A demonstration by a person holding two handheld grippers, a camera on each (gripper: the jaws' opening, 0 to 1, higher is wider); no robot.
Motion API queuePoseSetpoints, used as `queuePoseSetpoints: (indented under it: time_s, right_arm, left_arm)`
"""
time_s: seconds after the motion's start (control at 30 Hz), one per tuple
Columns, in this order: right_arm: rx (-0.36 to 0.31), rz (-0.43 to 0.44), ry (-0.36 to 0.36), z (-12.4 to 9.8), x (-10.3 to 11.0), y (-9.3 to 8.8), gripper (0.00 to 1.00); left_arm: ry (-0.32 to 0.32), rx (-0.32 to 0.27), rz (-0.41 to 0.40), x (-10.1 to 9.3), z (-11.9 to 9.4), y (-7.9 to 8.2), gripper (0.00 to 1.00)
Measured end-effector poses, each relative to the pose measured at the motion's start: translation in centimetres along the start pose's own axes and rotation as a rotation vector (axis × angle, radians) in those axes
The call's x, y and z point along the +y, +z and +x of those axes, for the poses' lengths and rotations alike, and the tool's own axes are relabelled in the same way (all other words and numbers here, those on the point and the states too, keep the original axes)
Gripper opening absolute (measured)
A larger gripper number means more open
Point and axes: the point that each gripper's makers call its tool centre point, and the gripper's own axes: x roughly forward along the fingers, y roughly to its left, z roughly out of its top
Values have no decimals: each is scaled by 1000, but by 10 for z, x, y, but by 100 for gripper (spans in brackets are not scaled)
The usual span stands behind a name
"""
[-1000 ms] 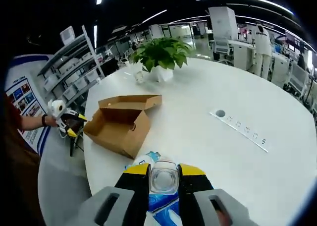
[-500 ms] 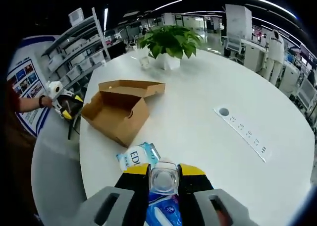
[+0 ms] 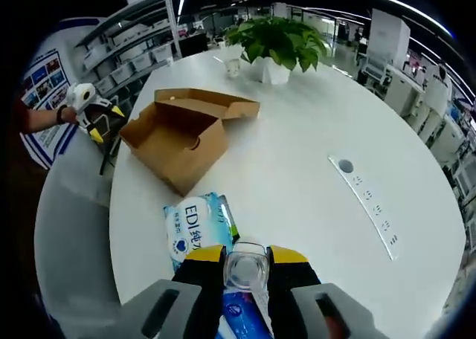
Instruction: Operate the shoe box by opening the lid, removing the specified soft item, and placing it in the target area until the item is outside and the box remains undamaged.
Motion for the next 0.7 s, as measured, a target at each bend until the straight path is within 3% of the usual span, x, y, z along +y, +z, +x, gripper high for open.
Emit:
queuePoseSetpoints:
  time_s: [0.7]
  right_arm:
    - [130,-147,4,18,-11,-18,17]
  left_arm:
    - [18,11,-6,2,1,-2,53]
